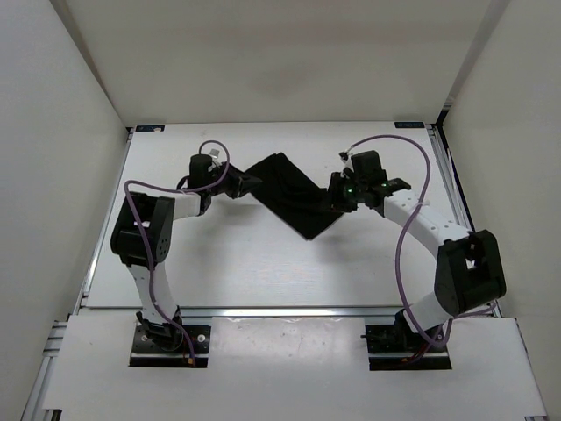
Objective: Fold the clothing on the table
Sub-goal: Fold the skirt
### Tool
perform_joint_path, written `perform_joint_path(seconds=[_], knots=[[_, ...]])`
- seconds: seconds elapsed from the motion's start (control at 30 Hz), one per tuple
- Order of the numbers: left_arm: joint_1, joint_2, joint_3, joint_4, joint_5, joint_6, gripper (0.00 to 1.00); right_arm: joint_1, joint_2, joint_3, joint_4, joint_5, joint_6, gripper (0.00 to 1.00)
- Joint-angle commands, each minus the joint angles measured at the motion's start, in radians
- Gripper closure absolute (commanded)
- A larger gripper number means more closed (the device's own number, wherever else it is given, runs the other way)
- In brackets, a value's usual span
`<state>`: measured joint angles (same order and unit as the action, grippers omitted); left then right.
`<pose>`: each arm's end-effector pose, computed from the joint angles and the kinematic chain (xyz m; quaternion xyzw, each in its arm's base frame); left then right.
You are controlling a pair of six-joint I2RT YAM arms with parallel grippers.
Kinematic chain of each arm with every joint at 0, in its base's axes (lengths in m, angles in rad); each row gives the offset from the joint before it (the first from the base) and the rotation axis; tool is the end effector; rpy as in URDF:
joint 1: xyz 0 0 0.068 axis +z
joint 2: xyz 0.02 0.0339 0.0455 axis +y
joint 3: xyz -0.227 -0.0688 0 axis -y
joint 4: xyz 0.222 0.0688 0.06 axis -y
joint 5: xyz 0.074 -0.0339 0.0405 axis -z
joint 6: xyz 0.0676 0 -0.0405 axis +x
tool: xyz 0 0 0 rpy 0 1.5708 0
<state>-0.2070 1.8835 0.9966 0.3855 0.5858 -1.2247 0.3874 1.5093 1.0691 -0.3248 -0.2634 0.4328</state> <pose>0.3749 -0.1169 0.1327 -0.2728 0.7911 -0.5076 0.2051 0.3016 0.1421 0.2033 -0.0308 0.9129 0.2658 0.3083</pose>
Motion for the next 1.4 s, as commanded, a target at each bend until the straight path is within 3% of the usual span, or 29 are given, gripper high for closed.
perform_joint_path(seconds=[0.0,0.17,0.23,0.3,0.37,0.47,0.5,0.53,0.6,0.63,0.73,0.83,1.13,1.37], knots=[[-0.02,0.048,0.054,0.061,0.058,-0.033,0.74,0.013,0.043,0.048,-0.016,-0.011,-0.013,0.72],[-0.06,0.083,0.108,0.07,0.074,-0.041,0.75,0.013,0.098,0.084,0.003,0.009,-0.043,0.68],[-0.071,0.077,0.106,0.057,0.086,-0.015,0.74,-0.01,0.132,0.118,-0.014,0.018,-0.062,0.57],[-0.071,0.049,0.112,0.015,0.091,0.023,0.72,-0.022,0.164,0.178,-0.084,-0.002,-0.08,0.37],[-0.066,0.025,0.117,-0.098,0.079,0.117,0.72,-0.048,0.207,0.221,-0.109,-0.045,-0.088,0.37],[-0.058,-0.024,0.088,-0.152,0.056,0.171,0.73,-0.015,0.28,0.275,-0.082,-0.089,-0.082,0.47],[-0.054,-0.036,0.058,-0.146,0.051,0.166,0.74,0.001,0.325,0.317,-0.076,-0.102,-0.074,0.6],[-0.052,-0.049,0.036,-0.151,0.055,0.174,0.74,0.01,0.348,0.363,-0.074,-0.117,-0.059,0.81],[-0.037,-0.058,0.03,-0.164,0.062,0.182,0.75,0.034,0.47,0.451,-0.089,-0.154,-0.033,0.97],[-0.028,-0.058,0.033,-0.19,0.066,0.194,0.75,0.033,0.495,0.503,-0.117,-0.189,-0.016,1.0],[0.007,-0.081,0.028,-0.226,0.077,0.229,0.76,0.05,0.635,0.569,-0.163,-0.25,0.015,1.0],[0.032,-0.103,0.028,-0.24,0.075,0.243,0.76,0.064,0.65,0.517,-0.16,-0.241,0.023,1.0],[0.018,0.003,0.249,-0.476,0.048,0.427,0.77,0.091,0.478,0.2,-0.184,-0.188,0.017,1.0],[-0.011,0.061,0.292,-0.468,0.088,0.427,0.78,0.131,0.261,-0.026,-0.361,-0.074,-0.012,1.0]])
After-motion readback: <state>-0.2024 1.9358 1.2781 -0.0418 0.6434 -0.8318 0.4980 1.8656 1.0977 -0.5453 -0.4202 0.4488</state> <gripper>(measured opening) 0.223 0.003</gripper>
